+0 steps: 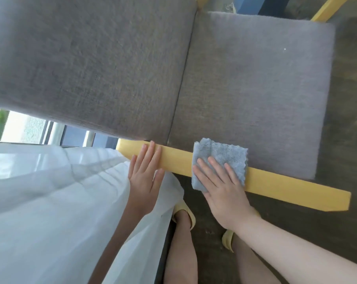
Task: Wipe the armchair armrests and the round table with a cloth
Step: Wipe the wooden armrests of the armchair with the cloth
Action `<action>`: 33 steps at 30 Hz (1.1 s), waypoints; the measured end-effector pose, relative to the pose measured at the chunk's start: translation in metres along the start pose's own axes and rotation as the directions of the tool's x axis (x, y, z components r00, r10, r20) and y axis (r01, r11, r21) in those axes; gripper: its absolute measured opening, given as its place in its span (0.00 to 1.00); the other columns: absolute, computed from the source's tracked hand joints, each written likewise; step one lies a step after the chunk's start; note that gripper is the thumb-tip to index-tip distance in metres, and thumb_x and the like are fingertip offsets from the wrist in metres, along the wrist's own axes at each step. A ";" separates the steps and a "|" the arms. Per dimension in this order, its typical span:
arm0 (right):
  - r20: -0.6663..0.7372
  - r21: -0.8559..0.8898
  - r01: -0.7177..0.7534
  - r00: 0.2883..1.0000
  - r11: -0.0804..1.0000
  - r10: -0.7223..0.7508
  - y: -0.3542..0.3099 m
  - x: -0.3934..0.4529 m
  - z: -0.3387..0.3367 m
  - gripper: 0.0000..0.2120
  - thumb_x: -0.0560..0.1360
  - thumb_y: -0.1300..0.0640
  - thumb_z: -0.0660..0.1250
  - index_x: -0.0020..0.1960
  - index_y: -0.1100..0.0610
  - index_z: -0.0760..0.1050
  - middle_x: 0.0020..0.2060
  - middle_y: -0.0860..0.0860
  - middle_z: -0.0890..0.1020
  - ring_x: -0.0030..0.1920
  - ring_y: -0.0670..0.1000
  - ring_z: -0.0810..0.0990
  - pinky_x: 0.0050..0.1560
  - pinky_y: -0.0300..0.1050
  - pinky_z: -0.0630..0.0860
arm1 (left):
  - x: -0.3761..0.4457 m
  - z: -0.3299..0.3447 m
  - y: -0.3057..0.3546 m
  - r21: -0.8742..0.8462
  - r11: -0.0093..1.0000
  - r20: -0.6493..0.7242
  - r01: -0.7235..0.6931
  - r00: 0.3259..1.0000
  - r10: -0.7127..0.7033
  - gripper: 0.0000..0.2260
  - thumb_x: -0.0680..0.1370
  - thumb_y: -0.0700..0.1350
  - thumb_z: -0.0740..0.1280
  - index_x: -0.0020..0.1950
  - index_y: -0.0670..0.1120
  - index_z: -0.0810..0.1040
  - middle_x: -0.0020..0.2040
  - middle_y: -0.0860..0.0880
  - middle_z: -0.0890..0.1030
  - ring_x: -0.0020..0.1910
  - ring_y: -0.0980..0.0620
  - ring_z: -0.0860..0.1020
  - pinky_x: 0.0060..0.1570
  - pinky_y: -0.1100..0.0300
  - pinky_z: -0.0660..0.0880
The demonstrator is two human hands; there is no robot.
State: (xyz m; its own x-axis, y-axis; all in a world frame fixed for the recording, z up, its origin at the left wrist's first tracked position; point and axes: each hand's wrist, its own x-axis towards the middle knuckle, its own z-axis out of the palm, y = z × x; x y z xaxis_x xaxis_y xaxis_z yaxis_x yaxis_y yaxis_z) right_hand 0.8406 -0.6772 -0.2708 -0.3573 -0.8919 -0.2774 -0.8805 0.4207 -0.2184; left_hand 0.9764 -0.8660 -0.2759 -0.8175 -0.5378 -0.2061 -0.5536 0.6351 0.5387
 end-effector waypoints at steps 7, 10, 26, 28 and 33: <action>0.048 0.019 0.300 0.953 0.954 -0.300 -0.054 0.062 -0.002 0.26 0.80 0.50 0.50 0.77 0.52 0.55 0.77 0.48 0.57 0.77 0.50 0.51 0.74 0.53 0.48 | 0.005 -0.016 -0.026 -0.114 0.991 -0.079 -0.070 0.995 0.061 0.21 0.82 0.45 0.52 0.74 0.41 0.63 0.75 0.46 0.63 0.77 0.49 0.55 0.73 0.44 0.58; 0.062 -0.020 0.320 0.946 0.947 -0.318 -0.064 0.075 -0.004 0.26 0.80 0.51 0.53 0.77 0.52 0.56 0.77 0.47 0.58 0.77 0.50 0.50 0.75 0.52 0.46 | 0.002 -0.022 -0.036 -0.148 0.980 -0.104 -0.132 0.988 0.118 0.21 0.81 0.45 0.54 0.73 0.38 0.65 0.74 0.44 0.65 0.76 0.46 0.59 0.72 0.44 0.61; -0.084 0.129 -0.096 0.991 0.987 0.108 -0.152 0.128 -0.004 0.29 0.77 0.52 0.62 0.76 0.48 0.58 0.74 0.41 0.62 0.71 0.55 0.58 0.66 0.54 0.58 | 0.006 -0.029 -0.043 -0.367 0.873 -0.157 0.320 0.904 -0.397 0.29 0.80 0.57 0.46 0.78 0.43 0.52 0.78 0.49 0.56 0.76 0.57 0.53 0.75 0.55 0.52; -0.037 0.040 -0.011 0.999 0.999 0.013 -0.132 0.122 -0.004 0.30 0.77 0.56 0.61 0.77 0.49 0.56 0.75 0.42 0.61 0.71 0.54 0.59 0.64 0.52 0.60 | 0.006 -0.035 -0.046 -0.318 0.872 -0.128 0.373 0.894 -0.429 0.27 0.81 0.56 0.44 0.78 0.47 0.53 0.78 0.53 0.55 0.76 0.58 0.51 0.75 0.54 0.52; -0.019 0.052 -0.060 0.998 0.997 0.061 -0.095 0.077 -0.001 0.30 0.78 0.58 0.53 0.78 0.53 0.50 0.78 0.47 0.54 0.77 0.53 0.50 0.75 0.51 0.50 | 0.014 -0.031 -0.037 -0.410 0.878 -0.106 0.247 0.943 -0.315 0.24 0.82 0.55 0.45 0.78 0.49 0.55 0.77 0.54 0.60 0.75 0.59 0.56 0.74 0.50 0.56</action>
State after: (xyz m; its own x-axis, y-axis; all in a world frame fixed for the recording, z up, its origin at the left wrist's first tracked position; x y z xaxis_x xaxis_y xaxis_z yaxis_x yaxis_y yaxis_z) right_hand 0.8964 -0.7864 -0.2707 -0.4160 -0.8675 -0.2726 -0.8402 0.4814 -0.2496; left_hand 0.9905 -0.9136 -0.2731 -0.5799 -0.7660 -0.2774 -0.6227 0.1972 0.7572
